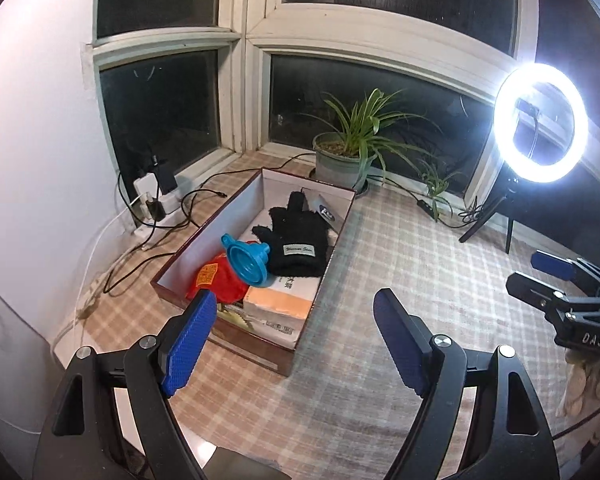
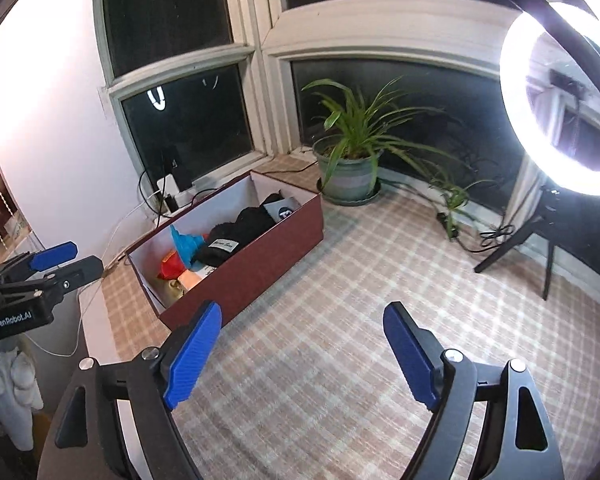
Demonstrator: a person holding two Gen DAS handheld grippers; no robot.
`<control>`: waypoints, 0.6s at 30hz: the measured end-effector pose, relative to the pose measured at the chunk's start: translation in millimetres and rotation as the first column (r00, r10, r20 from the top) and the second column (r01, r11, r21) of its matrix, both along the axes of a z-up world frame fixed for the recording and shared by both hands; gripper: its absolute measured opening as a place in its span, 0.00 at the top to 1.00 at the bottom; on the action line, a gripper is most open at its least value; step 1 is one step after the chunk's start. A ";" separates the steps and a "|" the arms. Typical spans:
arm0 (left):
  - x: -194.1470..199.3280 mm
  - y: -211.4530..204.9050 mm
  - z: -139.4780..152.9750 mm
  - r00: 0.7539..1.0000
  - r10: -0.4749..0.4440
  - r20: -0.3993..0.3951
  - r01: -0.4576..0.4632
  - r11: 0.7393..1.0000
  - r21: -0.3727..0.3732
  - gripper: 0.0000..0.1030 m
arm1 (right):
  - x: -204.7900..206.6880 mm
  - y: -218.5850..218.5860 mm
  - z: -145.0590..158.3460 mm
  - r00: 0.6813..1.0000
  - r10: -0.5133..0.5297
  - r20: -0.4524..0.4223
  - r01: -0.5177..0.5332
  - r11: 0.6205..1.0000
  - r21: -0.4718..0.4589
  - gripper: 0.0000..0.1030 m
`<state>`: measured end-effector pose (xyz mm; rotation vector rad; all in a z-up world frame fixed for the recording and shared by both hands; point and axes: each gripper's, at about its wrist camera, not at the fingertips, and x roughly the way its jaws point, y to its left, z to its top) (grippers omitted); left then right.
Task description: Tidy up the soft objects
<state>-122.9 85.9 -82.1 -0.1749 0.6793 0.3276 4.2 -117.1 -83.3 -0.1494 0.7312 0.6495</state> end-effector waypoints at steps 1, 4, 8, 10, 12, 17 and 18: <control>-1.0 -1.4 0.9 1.000 0.001 0.004 -0.001 1.000 -0.003 0.22 | -2.4 -2.9 1.8 1.000 -0.006 0.009 0.006 1.000 0.002 0.18; -3.8 -4.0 3.6 1.000 0.009 0.015 -0.009 1.000 -0.014 0.22 | -7.4 -10.9 7.3 0.999 -0.016 0.027 0.016 1.000 0.017 0.16; -4.0 -8.5 5.4 1.000 0.004 0.015 -0.004 1.000 -0.008 0.21 | -8.5 -14.1 10.3 0.999 -0.021 0.040 0.020 1.000 0.020 0.15; -4.1 -10.3 6.5 1.000 0.006 0.016 -0.006 1.000 0.003 0.22 | -8.5 -14.6 10.3 0.999 -0.022 0.040 0.021 1.000 0.021 0.15; -4.0 -10.7 6.9 1.000 0.006 0.015 -0.006 1.000 0.002 0.22 | -8.4 -14.9 10.2 0.999 -0.019 0.043 0.018 1.000 0.015 0.15; -3.8 -12.8 6.8 1.000 0.001 0.013 -0.001 1.000 0.003 0.22 | -8.5 -15.0 7.9 0.999 -0.019 0.048 0.019 1.000 0.003 0.15; -3.4 -13.8 6.9 1.000 -0.002 0.012 0.002 1.000 0.004 0.22 | -7.8 -15.9 7.5 0.999 -0.020 0.045 0.020 1.000 0.005 0.15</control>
